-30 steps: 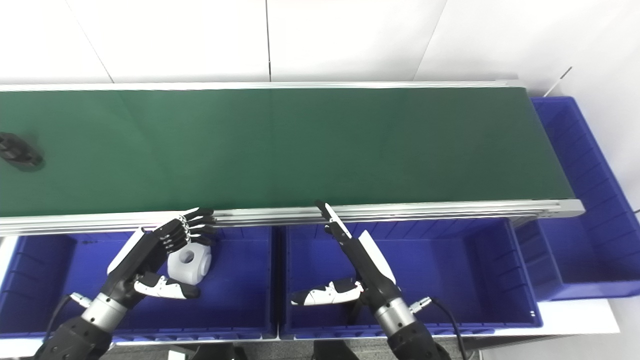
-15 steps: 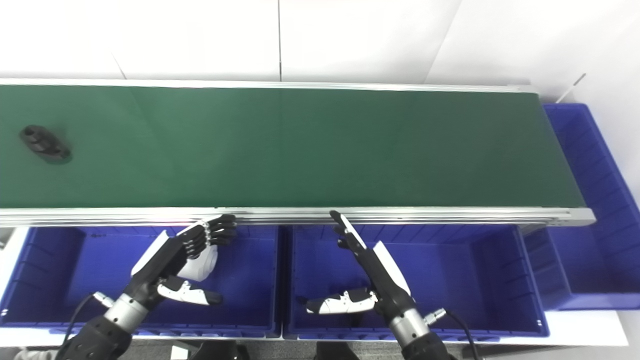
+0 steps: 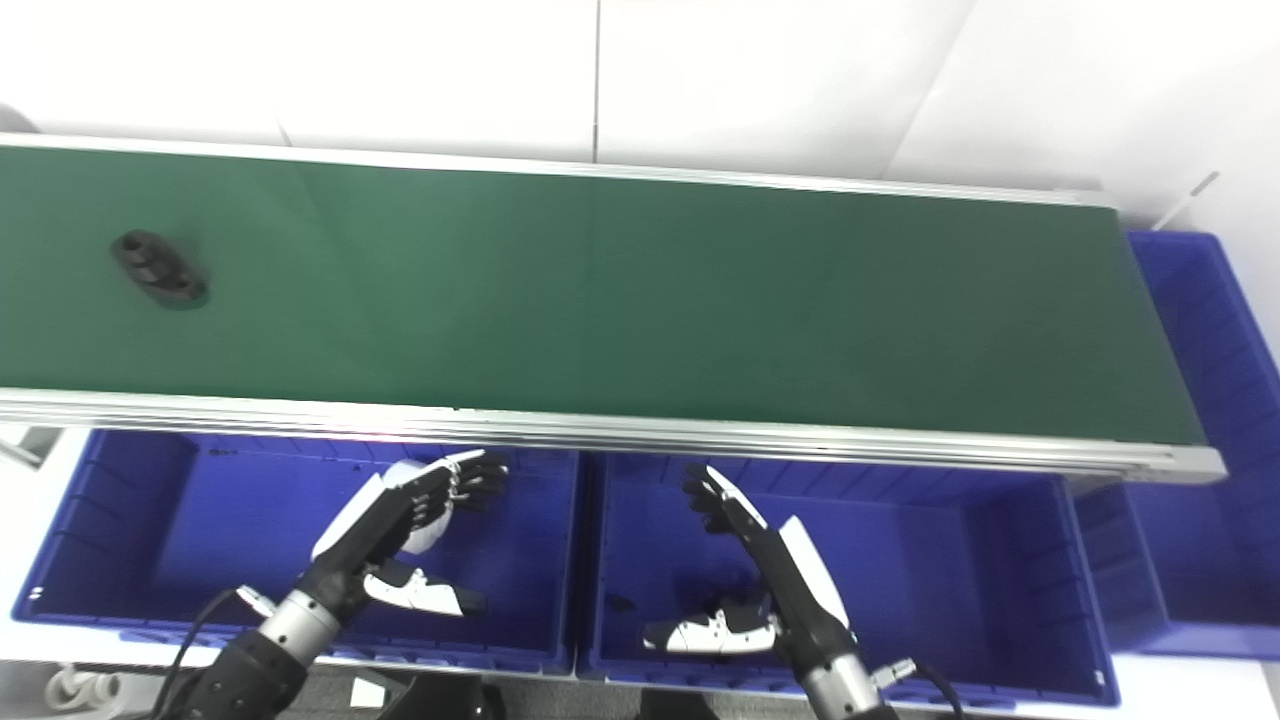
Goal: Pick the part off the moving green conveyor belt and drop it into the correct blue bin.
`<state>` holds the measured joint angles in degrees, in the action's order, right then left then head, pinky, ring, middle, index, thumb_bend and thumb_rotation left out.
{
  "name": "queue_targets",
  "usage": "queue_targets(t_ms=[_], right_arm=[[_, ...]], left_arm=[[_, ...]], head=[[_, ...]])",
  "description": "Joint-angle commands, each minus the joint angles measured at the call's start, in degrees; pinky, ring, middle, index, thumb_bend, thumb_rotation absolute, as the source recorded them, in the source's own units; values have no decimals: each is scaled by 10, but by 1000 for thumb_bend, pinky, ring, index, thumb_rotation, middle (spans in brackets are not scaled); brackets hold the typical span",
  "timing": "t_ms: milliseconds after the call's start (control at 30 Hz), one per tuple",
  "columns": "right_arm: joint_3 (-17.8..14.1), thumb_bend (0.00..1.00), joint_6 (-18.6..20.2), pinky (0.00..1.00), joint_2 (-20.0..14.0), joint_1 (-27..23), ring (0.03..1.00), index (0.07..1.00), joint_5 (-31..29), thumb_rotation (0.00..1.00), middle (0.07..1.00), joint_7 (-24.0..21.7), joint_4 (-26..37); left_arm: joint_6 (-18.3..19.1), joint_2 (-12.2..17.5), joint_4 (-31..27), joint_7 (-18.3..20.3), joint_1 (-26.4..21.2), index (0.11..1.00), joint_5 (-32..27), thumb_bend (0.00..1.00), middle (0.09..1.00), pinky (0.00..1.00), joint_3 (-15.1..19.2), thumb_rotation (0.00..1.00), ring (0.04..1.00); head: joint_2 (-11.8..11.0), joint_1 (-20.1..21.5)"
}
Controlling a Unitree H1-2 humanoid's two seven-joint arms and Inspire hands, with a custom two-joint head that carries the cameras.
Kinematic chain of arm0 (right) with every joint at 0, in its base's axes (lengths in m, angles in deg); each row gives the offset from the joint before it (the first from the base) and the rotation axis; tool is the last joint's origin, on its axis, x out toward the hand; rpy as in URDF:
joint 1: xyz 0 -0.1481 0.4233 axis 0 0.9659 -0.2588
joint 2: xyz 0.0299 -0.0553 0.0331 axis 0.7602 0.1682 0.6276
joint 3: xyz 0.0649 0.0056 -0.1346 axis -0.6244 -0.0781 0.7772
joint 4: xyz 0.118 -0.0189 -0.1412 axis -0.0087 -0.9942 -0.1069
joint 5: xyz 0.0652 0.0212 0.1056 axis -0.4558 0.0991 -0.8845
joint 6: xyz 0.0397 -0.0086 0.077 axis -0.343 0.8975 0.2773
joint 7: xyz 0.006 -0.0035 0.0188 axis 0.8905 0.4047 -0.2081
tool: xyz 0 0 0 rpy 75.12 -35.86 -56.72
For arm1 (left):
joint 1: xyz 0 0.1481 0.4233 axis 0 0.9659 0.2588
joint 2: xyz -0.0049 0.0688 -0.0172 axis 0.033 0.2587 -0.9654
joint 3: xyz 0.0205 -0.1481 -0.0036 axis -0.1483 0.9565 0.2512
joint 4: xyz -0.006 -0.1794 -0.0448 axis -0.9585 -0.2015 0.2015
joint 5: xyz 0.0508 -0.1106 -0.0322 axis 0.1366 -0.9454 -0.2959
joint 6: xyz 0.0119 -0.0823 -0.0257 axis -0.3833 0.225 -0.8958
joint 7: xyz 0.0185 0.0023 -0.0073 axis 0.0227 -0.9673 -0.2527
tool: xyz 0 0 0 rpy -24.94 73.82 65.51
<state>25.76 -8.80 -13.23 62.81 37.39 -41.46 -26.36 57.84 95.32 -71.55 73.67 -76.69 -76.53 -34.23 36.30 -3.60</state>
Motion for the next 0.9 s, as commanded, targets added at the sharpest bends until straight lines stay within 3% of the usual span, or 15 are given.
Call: queue_targets(t_ms=[0, 467, 633, 867], right_arm=[[-6, 908, -40, 763, 2, -6, 835, 902, 0, 252, 862, 11, 2], [-8, 901, -56, 741, 6, -12, 812, 900, 1, 250, 846, 20, -21], [-8, 893, -66, 738, 6, -11, 809, 911, 3, 264, 845, 24, -30], [-6, 899, -75, 716, -1, -18, 808, 911, 0, 283, 835, 33, -54]], left_arm=[[-19, 8, -4, -17, -12, 829, -4, 936, 834, 757, -7, 325, 803], [-19, 27, 16, -75, -26, 815, -4, 934, 825, 750, -59, 333, 797], [-19, 35, 22, -101, -28, 817, 11, 926, 829, 754, -79, 347, 802], [-19, 40, 33, -123, -37, 806, 11, 935, 820, 752, -103, 364, 798]], head=[[-3, -4], [-25, -8], [-59, -23], [-80, -51]])
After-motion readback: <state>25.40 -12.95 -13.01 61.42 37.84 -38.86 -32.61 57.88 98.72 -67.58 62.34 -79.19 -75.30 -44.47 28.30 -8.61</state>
